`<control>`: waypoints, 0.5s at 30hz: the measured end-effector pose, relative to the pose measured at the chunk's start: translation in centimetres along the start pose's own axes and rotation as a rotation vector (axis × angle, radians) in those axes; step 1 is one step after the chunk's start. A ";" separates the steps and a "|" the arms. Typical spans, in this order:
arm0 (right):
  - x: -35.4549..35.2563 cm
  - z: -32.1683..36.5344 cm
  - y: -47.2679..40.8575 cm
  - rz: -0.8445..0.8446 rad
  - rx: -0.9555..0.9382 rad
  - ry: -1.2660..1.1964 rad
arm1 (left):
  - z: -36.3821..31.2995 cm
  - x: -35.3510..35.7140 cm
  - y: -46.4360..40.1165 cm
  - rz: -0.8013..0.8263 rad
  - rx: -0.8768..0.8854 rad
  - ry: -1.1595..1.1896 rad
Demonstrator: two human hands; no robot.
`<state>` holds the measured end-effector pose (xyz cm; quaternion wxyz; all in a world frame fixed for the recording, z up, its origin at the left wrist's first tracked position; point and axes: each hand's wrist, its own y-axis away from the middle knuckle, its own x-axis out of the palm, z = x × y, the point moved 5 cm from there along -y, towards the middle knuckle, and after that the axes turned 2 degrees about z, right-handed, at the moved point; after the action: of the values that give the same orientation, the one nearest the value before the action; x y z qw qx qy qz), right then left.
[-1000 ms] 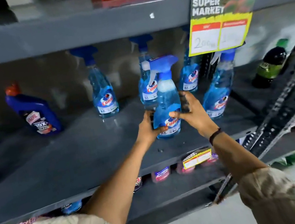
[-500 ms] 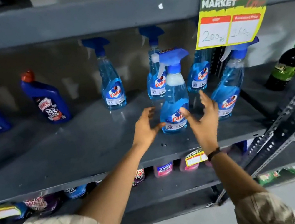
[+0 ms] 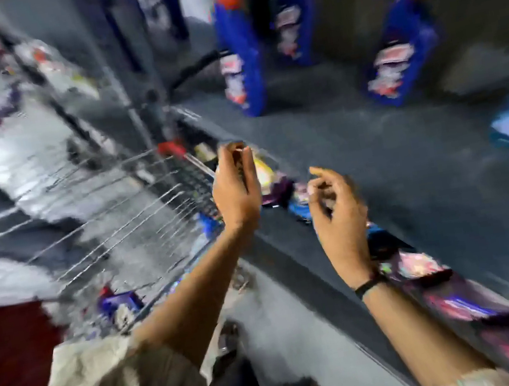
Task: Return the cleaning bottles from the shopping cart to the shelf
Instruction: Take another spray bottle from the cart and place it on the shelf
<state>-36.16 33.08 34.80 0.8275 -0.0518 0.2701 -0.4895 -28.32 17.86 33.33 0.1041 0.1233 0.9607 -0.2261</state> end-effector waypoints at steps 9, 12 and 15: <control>30.3 -2.0 1.5 0.739 0.654 -0.250 | 26.3 -15.7 -3.6 0.230 -0.649 -0.388; 36.1 -7.3 2.2 0.822 0.766 -0.002 | 33.7 -16.9 -0.2 0.463 -0.897 -0.406; 39.6 -12.1 3.1 0.879 0.949 0.083 | 38.8 -16.5 3.0 0.624 -1.056 -0.425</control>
<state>-24.90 3.69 7.75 0.8725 0.4540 0.0521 -0.1730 -6.25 -0.55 2.29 0.3994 0.2813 0.8201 0.2978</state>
